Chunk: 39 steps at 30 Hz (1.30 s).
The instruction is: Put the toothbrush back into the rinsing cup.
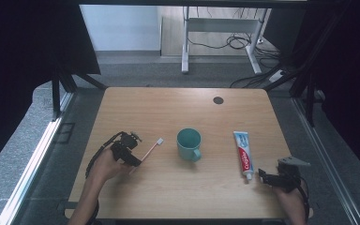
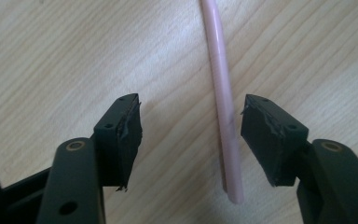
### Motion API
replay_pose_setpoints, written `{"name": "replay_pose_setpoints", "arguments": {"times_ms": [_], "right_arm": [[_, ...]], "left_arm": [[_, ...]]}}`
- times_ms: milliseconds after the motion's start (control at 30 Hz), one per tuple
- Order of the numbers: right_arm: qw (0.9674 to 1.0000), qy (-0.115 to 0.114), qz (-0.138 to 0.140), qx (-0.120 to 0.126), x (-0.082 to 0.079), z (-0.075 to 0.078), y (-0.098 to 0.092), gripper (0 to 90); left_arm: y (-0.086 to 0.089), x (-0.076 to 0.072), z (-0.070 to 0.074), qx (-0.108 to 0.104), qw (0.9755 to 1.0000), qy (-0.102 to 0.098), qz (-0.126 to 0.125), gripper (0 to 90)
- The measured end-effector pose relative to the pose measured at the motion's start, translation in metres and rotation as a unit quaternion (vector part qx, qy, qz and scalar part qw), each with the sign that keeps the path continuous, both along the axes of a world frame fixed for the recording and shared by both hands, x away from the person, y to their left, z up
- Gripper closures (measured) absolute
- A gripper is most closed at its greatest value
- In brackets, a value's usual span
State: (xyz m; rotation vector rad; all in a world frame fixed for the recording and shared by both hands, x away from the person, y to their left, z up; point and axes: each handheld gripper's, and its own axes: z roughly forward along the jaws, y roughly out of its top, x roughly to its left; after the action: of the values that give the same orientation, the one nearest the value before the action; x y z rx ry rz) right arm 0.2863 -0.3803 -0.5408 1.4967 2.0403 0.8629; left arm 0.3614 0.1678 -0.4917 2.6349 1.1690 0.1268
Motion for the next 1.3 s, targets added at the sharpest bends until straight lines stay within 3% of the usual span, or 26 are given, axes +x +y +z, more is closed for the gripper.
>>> {"name": "replay_pose_setpoints", "arguments": {"times_ms": [667, 900, 1300], "right_arm": [[1.0000, 0.000, 0.003, 0.000, 0.000, 0.000, 0.000, 8.8], [1.0000, 0.000, 0.004, 0.000, 0.000, 0.000, 0.000, 8.8], [1.0000, 0.000, 0.005, 0.001, 0.001, 0.000, 0.000, 8.8]], "left_arm": [[-0.031, 0.028, -0.002, 0.025, 0.9990, 0.036, -0.011, 55.5], [-0.039, 0.037, -0.003, 0.036, 0.9976, 0.058, -0.015, 65.3], [-0.050, 0.045, -0.007, 0.048, 0.9957, 0.079, -0.008, 72.8]]}}
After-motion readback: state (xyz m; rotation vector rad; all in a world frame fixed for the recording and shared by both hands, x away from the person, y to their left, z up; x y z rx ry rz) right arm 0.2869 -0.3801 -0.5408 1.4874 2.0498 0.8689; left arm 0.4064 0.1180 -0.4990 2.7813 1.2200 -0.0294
